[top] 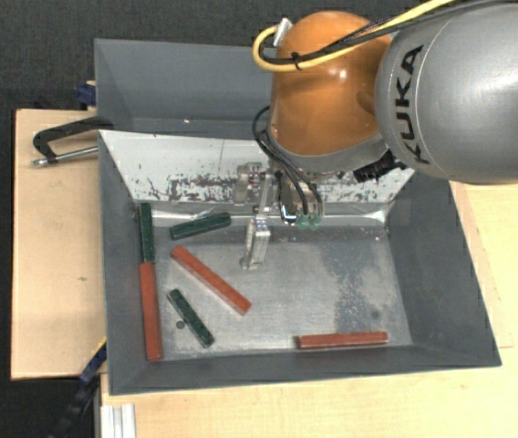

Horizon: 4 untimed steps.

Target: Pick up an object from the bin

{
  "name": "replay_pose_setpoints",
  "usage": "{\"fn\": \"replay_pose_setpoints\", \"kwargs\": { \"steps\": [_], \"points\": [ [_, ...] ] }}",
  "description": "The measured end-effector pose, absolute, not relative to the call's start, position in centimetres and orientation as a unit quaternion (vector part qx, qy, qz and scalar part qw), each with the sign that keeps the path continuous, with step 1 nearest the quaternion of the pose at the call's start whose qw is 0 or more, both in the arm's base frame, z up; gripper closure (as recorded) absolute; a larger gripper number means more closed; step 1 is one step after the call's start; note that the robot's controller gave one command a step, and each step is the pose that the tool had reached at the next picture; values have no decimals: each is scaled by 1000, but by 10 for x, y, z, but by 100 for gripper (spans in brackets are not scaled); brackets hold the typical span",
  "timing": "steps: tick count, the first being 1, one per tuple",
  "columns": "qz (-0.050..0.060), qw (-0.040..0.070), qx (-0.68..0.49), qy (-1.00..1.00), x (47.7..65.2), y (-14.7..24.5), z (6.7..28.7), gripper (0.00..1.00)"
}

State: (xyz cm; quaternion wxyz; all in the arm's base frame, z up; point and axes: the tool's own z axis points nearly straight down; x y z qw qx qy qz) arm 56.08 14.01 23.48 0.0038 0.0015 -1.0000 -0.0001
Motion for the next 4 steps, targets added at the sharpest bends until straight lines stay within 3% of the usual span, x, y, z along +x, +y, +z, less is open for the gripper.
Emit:
{"fn": "replay_pose_setpoints", "kwargs": {
  "steps": [1,2,3,4],
  "points": [
    [-1,-1,1,-1000,562,139,240,0],
    [-1,-5,-62,-998,555,149,221,0],
    [-2,0,-166,-986,550,169,165,0],
    [-1,0,-66,-998,564,166,119,0]
  ]
}}
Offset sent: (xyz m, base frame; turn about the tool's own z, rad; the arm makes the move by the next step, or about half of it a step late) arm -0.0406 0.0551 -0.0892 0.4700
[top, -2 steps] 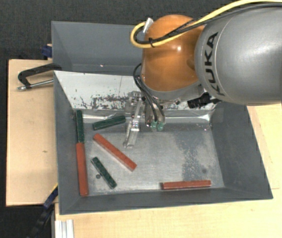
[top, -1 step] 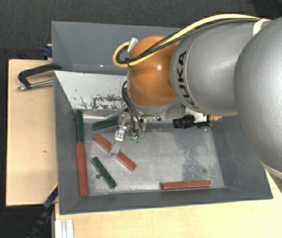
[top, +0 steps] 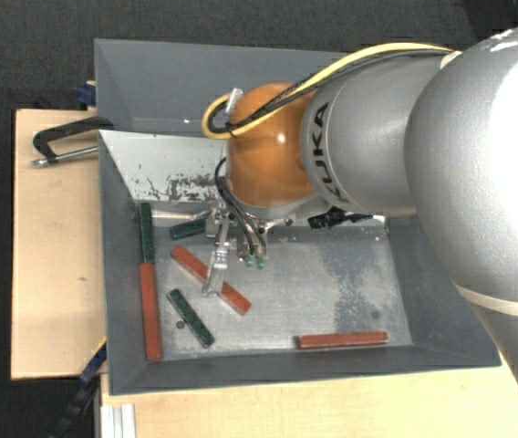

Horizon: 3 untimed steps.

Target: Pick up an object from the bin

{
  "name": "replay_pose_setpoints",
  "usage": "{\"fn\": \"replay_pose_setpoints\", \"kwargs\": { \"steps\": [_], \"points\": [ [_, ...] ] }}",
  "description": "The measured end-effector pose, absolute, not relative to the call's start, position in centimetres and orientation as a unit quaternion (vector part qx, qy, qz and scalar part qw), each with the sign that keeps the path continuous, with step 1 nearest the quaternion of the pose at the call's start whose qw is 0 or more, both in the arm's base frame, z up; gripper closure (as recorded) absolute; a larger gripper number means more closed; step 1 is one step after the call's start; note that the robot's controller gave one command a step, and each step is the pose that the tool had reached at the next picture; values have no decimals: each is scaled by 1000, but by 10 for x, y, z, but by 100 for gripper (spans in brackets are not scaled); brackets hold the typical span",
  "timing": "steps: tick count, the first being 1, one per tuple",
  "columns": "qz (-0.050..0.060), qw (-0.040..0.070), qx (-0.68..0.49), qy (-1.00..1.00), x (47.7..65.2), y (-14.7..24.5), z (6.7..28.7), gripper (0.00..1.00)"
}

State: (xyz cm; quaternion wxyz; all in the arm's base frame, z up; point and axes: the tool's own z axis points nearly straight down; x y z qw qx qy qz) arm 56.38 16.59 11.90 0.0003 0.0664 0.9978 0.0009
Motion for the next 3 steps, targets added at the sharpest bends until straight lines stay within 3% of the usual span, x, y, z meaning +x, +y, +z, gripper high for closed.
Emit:
{"fn": "replay_pose_setpoints", "kwargs": {
  "steps": [1,2,3],
  "points": [
    [1,1,-10,1000,572,167,93,0],
    [1,-1,97,995,568,127,84,0],
    [-1,-1,119,993,569,95,80,0]
  ]
}}
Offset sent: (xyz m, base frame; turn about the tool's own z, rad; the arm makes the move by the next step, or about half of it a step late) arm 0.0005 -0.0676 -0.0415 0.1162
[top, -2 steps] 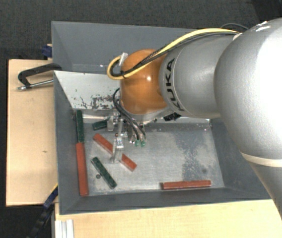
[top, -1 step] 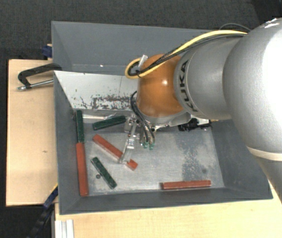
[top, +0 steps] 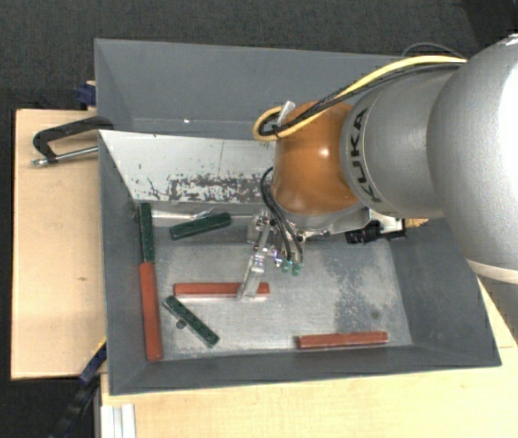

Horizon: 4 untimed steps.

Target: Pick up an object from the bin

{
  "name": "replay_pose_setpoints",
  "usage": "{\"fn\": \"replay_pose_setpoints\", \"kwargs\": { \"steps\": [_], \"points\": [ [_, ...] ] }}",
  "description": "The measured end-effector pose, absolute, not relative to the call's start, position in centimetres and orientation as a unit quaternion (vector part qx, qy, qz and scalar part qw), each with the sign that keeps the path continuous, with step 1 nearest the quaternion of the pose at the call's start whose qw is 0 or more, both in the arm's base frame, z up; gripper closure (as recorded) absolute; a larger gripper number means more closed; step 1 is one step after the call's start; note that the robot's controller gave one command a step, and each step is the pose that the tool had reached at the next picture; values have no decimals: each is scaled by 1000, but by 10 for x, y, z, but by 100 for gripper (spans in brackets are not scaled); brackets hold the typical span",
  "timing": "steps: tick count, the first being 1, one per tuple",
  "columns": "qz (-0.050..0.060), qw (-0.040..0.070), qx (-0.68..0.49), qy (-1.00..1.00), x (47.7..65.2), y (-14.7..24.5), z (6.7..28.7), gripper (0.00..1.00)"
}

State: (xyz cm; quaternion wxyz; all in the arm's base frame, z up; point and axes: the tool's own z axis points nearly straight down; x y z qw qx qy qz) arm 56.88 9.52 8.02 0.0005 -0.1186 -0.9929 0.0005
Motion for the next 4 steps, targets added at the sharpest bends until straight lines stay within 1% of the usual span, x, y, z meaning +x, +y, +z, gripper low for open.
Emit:
{"fn": "replay_pose_setpoints", "kwargs": {
  "steps": [1,2,3,4],
  "points": [
    [-1,-3,-110,-994,574,148,76,0],
    [-1,-4,-108,-994,574,164,75,0],
    [-2,-1,-65,-998,557,184,74,0],
    [0,-2,-100,-995,555,231,72,100]
  ]
}}
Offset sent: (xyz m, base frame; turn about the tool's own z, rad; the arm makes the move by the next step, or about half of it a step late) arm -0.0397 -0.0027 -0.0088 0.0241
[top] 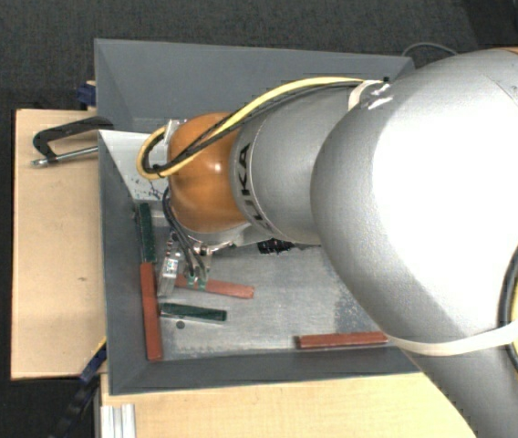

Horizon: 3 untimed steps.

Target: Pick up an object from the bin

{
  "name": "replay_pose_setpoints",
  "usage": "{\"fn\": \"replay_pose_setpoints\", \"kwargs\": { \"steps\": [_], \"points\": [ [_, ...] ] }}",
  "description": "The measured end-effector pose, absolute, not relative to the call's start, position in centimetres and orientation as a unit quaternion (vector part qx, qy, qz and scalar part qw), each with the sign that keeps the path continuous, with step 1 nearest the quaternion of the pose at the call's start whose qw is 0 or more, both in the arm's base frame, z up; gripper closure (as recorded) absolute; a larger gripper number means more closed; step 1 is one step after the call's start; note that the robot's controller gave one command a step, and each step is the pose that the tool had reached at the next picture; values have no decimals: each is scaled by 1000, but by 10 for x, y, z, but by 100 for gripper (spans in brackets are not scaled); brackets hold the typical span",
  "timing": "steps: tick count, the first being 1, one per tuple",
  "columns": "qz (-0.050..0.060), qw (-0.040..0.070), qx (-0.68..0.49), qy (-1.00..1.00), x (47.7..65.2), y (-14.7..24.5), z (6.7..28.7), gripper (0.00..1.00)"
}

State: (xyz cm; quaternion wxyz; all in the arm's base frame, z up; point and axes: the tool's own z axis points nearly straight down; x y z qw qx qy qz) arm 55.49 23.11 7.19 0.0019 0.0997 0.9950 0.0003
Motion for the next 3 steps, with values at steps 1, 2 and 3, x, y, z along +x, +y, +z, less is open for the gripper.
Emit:
{"fn": "replay_pose_setpoints", "kwargs": {
  "steps": [1,2,3],
  "points": [
    [0,2,100,995,555,231,72,100],
    [2,1,115,993,541,184,72,100],
    [-1,0,128,992,539,140,74,100]
  ]
}}
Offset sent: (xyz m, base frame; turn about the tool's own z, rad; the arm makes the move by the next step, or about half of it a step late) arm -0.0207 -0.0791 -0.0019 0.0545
